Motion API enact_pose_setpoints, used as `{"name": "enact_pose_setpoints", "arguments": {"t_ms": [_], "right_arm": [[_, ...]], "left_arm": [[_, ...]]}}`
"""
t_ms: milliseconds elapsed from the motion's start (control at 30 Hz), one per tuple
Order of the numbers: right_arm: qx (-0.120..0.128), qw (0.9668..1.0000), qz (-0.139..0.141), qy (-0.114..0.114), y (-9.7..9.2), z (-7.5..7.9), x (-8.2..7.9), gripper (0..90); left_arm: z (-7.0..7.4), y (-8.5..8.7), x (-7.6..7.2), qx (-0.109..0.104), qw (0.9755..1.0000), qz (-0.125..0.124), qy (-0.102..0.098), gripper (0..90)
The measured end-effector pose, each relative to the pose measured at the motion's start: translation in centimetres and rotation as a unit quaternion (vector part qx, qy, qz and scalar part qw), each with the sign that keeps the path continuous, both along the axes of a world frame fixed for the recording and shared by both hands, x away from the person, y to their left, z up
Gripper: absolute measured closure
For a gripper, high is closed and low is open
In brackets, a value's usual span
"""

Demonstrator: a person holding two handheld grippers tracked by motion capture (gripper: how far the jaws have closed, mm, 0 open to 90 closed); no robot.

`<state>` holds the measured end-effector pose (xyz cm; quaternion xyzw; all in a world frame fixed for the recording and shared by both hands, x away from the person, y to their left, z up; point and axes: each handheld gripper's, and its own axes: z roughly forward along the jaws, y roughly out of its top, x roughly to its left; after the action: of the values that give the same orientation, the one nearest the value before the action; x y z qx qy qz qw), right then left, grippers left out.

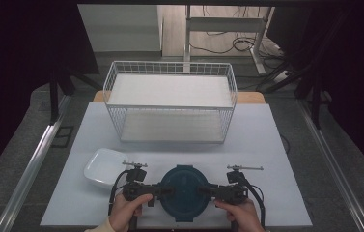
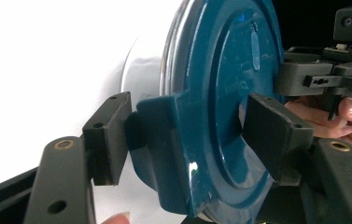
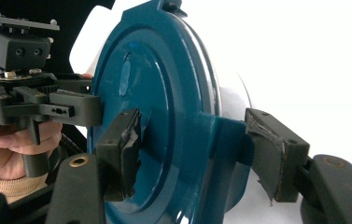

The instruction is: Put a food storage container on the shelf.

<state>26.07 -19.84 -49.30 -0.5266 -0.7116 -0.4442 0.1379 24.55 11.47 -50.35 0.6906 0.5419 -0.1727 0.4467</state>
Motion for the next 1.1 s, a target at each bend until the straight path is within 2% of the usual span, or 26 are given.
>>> {"name": "enact_pose_setpoints", "arguments": {"t_ms": [267, 1100], "right_arm": [[-0.005, 0.9997, 0.006, -0.022, 0.3, 0.8, -0.3, 40.0], [-0.007, 0.9991, 0.012, -0.040, 0.6, 1.6, -0.3, 40.1]], "left_arm": [[0.9, 0.2, -0.2, 0.011, 0.9997, 0.007, -0.020, 36.0], [1.7, 0.5, -0.2, 0.011, 0.9994, 0.003, -0.033, 36.6]]}}
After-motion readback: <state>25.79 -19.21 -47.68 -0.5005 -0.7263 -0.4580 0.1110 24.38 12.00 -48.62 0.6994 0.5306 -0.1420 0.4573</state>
